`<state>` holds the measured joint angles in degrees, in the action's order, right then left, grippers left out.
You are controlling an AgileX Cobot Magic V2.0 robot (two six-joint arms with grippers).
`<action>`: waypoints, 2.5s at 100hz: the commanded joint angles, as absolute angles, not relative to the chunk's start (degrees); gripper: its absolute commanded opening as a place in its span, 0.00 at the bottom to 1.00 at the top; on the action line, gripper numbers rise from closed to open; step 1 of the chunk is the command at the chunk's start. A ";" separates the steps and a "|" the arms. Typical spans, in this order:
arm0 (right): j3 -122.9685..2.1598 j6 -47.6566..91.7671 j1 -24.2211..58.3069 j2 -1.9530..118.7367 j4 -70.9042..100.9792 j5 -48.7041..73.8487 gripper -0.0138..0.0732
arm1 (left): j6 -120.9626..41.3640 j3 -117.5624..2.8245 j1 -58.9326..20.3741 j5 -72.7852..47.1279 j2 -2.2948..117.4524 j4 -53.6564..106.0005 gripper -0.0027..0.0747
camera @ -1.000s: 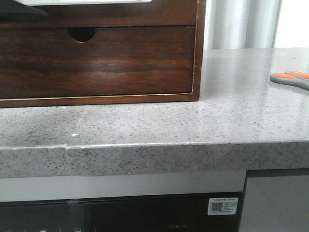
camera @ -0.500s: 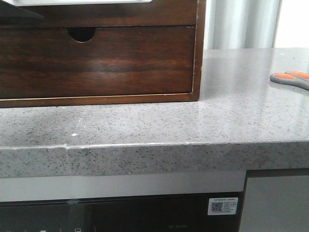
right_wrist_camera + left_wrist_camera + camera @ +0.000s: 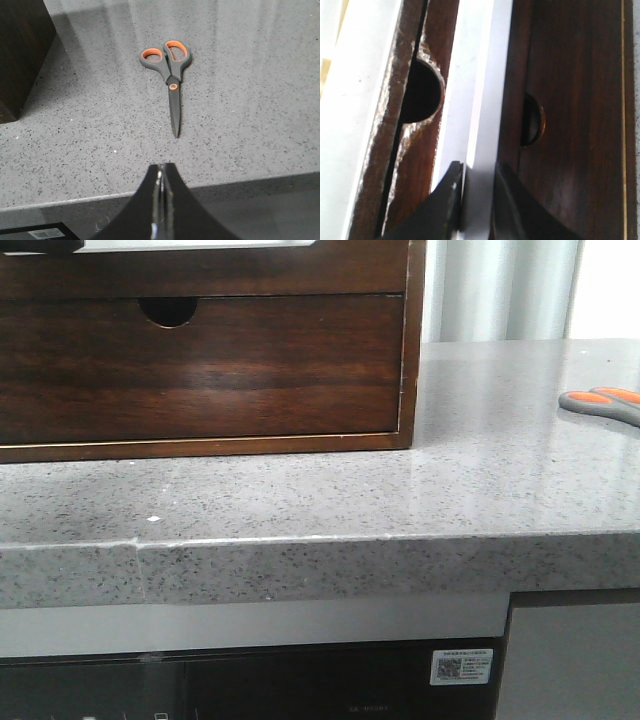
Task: Put scissors in drawer with both arms
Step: 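Pull the drawer handle toward the robot with the left gripper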
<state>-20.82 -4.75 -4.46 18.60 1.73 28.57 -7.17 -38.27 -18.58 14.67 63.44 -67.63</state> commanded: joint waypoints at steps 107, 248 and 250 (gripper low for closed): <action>-22.45 -4.21 -4.75 19.58 1.52 24.56 0.04 | -4.98 -29.46 -19.03 16.03 47.09 -66.25 0.04; -22.45 -4.21 -4.75 19.58 1.52 24.56 0.04 | -1.17 -21.96 -19.03 17.16 36.61 -66.25 0.46; -22.45 -4.21 -4.75 19.58 1.52 24.56 0.04 | -1.19 -21.96 -19.03 17.16 36.61 -66.25 0.46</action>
<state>-20.82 -4.75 -4.46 18.60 1.73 28.67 -2.34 -20.25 -19.01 16.06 36.71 -68.54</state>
